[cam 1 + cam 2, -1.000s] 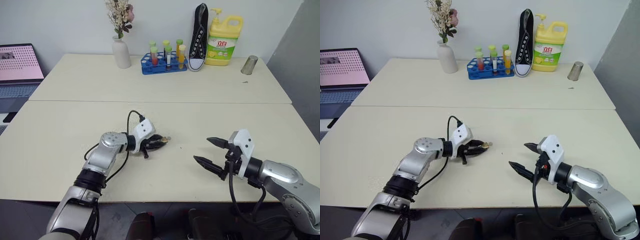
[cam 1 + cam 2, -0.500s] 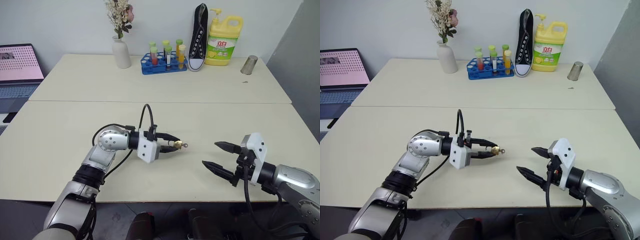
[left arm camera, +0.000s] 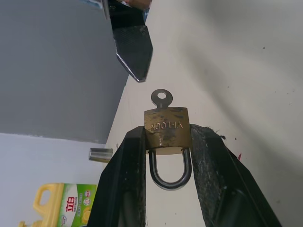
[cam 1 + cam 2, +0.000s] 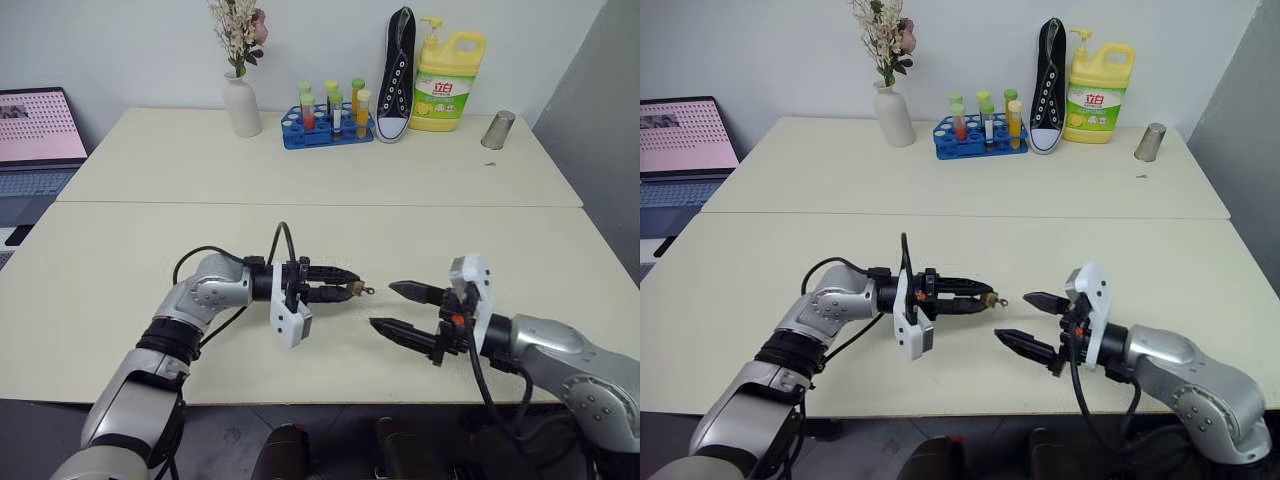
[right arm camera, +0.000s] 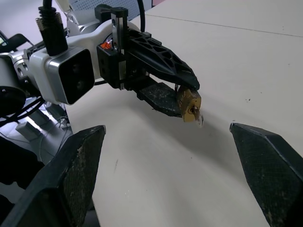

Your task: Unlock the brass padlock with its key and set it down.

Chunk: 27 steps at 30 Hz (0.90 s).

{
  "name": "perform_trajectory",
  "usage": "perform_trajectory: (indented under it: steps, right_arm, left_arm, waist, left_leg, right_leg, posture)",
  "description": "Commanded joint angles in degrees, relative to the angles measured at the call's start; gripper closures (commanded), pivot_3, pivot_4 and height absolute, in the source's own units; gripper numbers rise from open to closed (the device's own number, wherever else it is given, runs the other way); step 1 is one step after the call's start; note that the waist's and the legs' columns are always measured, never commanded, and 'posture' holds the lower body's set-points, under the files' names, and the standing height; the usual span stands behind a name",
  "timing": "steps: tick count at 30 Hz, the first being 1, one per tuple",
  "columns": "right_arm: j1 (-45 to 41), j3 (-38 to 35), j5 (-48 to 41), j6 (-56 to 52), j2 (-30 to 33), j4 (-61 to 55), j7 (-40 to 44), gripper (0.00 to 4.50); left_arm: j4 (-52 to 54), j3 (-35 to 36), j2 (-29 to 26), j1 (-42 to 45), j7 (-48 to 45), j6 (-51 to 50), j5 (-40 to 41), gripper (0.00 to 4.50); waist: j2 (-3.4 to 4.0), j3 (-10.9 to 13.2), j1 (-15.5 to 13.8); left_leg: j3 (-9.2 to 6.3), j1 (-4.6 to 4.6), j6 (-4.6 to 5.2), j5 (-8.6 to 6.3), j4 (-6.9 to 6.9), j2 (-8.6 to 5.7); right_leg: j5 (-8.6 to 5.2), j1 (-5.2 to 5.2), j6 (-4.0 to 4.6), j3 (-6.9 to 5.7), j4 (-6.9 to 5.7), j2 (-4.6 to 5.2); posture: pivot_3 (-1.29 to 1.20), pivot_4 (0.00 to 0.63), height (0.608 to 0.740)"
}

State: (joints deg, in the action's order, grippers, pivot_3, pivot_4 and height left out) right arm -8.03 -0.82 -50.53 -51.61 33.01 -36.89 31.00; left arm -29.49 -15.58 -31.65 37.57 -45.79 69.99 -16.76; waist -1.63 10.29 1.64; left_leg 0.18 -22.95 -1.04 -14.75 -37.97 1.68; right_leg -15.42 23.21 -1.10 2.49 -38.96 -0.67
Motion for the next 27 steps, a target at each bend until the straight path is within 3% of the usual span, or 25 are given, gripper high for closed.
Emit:
perform_trajectory:
  steps: [1, 10, 13, 23, 27]
  right_arm:
    - [-2.41, 1.54, -0.18, -0.27, -1.14, 1.75, 0.07, 0.06]
    - [-5.52, 2.47, -0.10, -0.04, -3.00, 6.40, 0.68, 0.06]
    - [-6.16, 2.32, -0.34, -0.16, -3.22, 7.26, 1.15, 0.71]
    - [-8.26, 2.46, -1.12, -1.11, -2.94, 9.41, 3.44, 4.40]
    - [-8.63, 2.63, -1.00, -1.34, -2.93, 9.64, 3.84, 4.50]
  left_arm:
    - [2.35, 0.08, -0.98, 0.31, 3.16, 0.22, -0.79, 3.55]
    - [3.59, -1.46, -2.38, -0.24, 6.07, -0.12, -1.76, 3.55]
    - [3.82, -1.94, -2.70, -0.19, 6.86, -0.21, -2.11, 3.55]
    - [4.57, -2.66, -3.29, -0.50, 8.89, -1.13, -2.79, 3.55]
    - [4.87, -2.73, -3.39, -0.74, 9.46, -1.43, -3.00, 3.55]
  waist:
    - [0.00, 0.00, 0.00]
    - [0.00, 0.00, 0.00]
    - [0.00, 0.00, 0.00]
    - [0.00, 0.00, -0.01]
    - [0.00, 0.00, -0.01]
  left_leg:
    - [0.00, 0.00, 0.00, 0.00, 0.00, 0.01]
    - [-0.01, 0.00, 0.00, 0.00, 0.00, 0.02]
    - [-0.01, 0.00, 0.00, 0.00, 0.00, 0.02]
    - [-0.01, 0.00, 0.00, 0.00, 0.00, 0.03]
    - [-0.01, 0.00, 0.00, 0.00, 0.00, 0.03]
  right_leg:
    - [0.00, 0.00, 0.00, 0.00, 0.00, 0.00]
    - [0.00, 0.00, 0.01, -0.01, -0.01, 0.00]
    - [0.01, 0.00, 0.01, -0.01, -0.01, 0.00]
    - [0.01, 0.01, 0.01, -0.02, -0.01, 0.00]
    - [0.02, 0.01, 0.03, -0.02, -0.02, 0.00]
  posture:
    - [0.00, 0.150, 0.740]
    - [0.00, 0.150, 0.740]
    - [0.00, 0.150, 0.740]
    - [0.00, 0.150, 0.740]
    - [0.00, 0.150, 0.740]
